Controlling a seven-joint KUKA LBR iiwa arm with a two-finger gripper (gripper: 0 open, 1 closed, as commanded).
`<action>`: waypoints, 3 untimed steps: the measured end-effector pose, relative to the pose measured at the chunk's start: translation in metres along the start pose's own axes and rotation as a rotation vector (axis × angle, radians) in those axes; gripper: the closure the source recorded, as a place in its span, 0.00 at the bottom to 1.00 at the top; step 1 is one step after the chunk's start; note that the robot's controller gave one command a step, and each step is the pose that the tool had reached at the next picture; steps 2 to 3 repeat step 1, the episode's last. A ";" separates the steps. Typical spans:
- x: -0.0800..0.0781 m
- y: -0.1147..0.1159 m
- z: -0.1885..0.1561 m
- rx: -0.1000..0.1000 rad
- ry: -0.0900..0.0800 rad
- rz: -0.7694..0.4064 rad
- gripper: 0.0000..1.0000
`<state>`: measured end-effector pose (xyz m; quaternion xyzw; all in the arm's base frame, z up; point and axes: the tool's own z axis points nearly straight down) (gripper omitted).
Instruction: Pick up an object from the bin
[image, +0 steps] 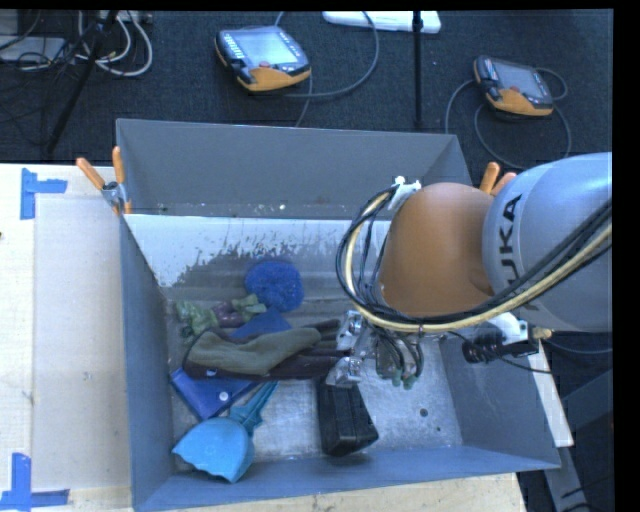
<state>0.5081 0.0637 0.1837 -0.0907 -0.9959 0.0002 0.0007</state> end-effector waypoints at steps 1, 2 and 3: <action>-0.002 0.004 -0.035 0.002 0.005 -0.064 1.00; -0.002 0.004 -0.035 0.002 0.005 -0.064 1.00; -0.002 0.004 -0.035 0.002 0.005 -0.064 1.00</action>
Offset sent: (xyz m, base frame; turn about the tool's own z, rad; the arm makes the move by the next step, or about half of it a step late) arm -0.0052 0.0087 0.1543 -0.2152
